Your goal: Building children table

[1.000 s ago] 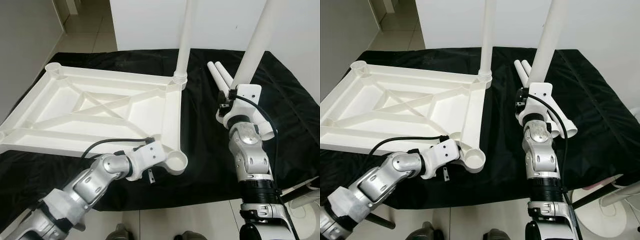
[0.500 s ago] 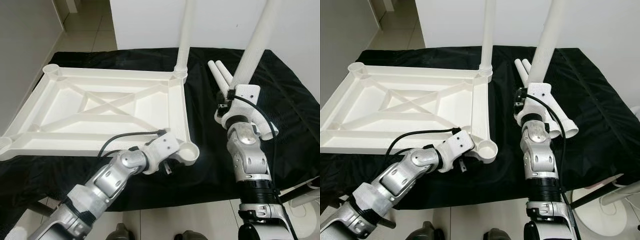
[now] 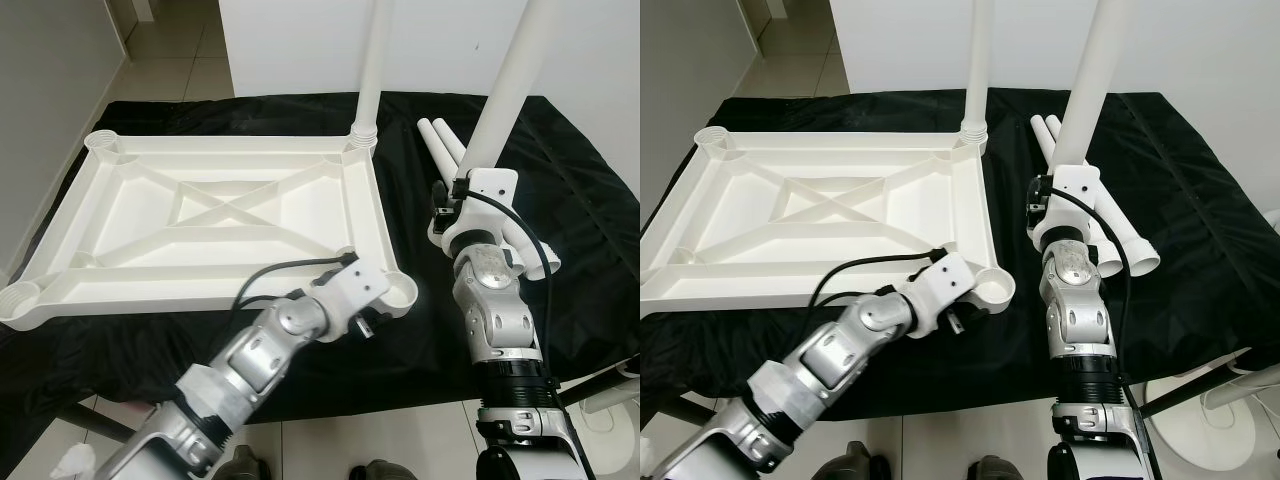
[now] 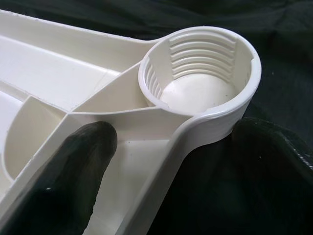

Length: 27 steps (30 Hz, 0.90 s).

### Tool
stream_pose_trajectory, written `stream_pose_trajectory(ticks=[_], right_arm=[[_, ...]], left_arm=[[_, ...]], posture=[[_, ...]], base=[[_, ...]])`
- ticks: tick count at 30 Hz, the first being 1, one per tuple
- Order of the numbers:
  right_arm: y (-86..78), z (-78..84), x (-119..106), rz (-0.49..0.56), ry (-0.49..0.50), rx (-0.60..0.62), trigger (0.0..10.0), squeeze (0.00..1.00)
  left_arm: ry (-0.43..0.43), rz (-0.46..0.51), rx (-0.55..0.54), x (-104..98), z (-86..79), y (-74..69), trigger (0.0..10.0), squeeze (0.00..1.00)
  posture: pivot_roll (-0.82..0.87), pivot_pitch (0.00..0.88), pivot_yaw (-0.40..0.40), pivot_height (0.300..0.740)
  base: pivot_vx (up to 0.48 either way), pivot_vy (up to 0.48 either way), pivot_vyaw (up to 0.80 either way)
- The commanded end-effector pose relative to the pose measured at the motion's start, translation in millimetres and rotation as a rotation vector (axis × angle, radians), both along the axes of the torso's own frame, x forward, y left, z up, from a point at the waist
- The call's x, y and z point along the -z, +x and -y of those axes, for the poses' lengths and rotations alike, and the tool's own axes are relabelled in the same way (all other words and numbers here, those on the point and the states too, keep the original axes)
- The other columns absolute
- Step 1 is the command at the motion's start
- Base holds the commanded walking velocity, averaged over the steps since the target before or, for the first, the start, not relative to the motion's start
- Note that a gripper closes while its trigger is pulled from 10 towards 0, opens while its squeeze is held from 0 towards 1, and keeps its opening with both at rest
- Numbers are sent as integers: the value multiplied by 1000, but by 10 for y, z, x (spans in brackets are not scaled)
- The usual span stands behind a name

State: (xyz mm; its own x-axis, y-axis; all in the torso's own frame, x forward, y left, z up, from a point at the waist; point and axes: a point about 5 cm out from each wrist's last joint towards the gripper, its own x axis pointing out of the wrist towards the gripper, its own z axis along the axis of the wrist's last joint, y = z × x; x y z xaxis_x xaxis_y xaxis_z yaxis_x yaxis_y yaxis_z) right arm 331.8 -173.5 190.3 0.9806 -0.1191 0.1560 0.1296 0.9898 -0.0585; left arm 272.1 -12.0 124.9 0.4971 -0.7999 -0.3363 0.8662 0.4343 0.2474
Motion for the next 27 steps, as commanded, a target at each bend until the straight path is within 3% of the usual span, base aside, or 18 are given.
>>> stream_pose_trajectory(ticks=[1, 4, 8, 12, 18, 21, 27], right_arm=[[-11, 6, -13, 11, -2, 6, 10000, 0], [-17, -7, -6, 12, -7, -3, 10000, 0], [-45, -28, 16, 17, -31, -26, 10000, 0], [-62, -35, 33, 18, -43, -35, 10000, 0], [-81, -64, 42, 27, -50, -67, 10000, 0], [-141, -168, 47, 55, -44, -159, 10000, 0], [-211, -244, 81, 80, -35, -232, 10000, 0]], left_arm=[[3, 36, 15, -61, 70, -14, 10000, 0], [-24, 43, 23, -142, 83, -8, 10000, 0], [-130, 34, 45, -375, -58, 19, 10000, 0], [-154, 52, 70, -451, -147, -21, 10000, 0], [-156, 62, 78, -470, -235, -51, 10000, 0], [-133, 47, 74, -424, -417, -70, 10000, 0], [-147, 45, 34, -419, -539, -67, 10000, 0]], posture=[[-98, 78, 32, 740], [-92, 76, 32, 740], [-79, 64, 27, 740], [-74, 58, 23, 740], [-70, 49, 16, 740], [-65, 42, 6, 740], [-56, 30, -9, 740]], base=[[0, 0, 0], [0, 0, 0], [0, 0, 0], [0, 0, 0], [0, 0, 0], [0, 0, 0], [0, 0, 0]])
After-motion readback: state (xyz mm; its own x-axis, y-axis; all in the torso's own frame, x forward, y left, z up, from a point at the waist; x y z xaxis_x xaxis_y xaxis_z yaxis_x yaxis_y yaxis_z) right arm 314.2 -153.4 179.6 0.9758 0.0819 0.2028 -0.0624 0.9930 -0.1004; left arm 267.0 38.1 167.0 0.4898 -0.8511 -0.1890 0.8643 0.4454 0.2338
